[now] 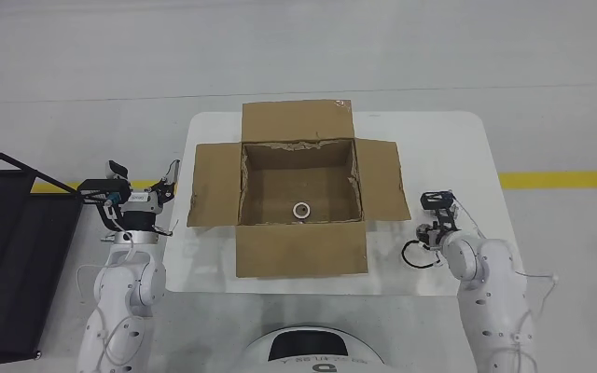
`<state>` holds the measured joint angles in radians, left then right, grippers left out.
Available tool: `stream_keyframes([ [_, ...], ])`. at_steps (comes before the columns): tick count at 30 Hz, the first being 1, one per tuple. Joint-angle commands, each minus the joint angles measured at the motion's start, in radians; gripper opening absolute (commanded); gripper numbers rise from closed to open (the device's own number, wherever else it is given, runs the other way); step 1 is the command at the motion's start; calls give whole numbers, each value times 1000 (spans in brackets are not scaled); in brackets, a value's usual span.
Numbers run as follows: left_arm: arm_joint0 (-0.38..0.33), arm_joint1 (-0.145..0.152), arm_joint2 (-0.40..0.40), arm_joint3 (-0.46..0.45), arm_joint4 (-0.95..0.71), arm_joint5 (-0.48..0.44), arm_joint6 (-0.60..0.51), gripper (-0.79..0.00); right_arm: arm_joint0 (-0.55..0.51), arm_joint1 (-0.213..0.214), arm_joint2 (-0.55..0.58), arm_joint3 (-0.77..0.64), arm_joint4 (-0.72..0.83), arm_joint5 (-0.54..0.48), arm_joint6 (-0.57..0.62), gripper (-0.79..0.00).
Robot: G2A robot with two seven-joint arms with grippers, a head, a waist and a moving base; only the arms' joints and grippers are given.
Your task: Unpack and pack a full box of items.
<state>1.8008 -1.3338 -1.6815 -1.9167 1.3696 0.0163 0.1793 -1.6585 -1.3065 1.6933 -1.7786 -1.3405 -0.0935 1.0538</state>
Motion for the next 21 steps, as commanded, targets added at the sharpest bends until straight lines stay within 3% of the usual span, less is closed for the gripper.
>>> stream_keyframes([
  [1,0,0,0,0,0,0,0,0,-9,1,8,-13,11,-2,-5,-449],
  [9,0,0,0,0,0,0,0,0,-50,7,31,-68,-2,29,-18,-428],
  [13,0,0,0,0,0,0,0,0,-142,6,88,-209,53,47,-85,-406],
  [16,0,0,0,0,0,0,0,0,-242,4,127,-351,115,27,-171,-453],
  [21,0,0,0,0,0,0,0,0,-370,0,147,-534,221,-70,-332,-453],
])
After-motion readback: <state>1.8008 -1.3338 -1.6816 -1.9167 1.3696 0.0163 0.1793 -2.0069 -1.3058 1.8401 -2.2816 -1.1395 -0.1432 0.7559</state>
